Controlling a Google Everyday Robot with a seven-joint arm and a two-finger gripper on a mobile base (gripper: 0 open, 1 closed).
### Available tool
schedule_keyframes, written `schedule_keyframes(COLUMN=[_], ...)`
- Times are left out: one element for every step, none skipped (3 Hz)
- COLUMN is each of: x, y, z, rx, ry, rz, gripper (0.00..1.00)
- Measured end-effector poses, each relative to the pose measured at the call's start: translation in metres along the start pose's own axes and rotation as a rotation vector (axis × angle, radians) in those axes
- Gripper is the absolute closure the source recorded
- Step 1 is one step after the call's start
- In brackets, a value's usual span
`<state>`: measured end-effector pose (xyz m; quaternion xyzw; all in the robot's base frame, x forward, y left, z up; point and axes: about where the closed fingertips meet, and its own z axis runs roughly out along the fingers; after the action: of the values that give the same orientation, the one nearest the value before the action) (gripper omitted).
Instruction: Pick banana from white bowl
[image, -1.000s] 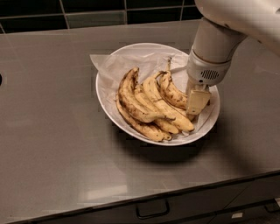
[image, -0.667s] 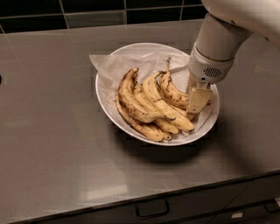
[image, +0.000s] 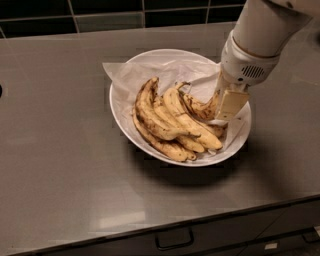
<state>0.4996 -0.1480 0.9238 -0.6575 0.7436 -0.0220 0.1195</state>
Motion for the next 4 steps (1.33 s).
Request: schedule_keyframes(x=[-0.001,0.0,0.002,0.005], y=[-0.002,-0.005,-0.006,-0.005], z=[-0.007,-0.014,-0.022,-0.034], rx=[0.015,0.03,0.048,0.075], ry=[-0.011,-0.031,-0.054,-0.075], rz=[0.001,0.008,0.017,0.023], gripper=[1.0,1.0,1.0,1.0])
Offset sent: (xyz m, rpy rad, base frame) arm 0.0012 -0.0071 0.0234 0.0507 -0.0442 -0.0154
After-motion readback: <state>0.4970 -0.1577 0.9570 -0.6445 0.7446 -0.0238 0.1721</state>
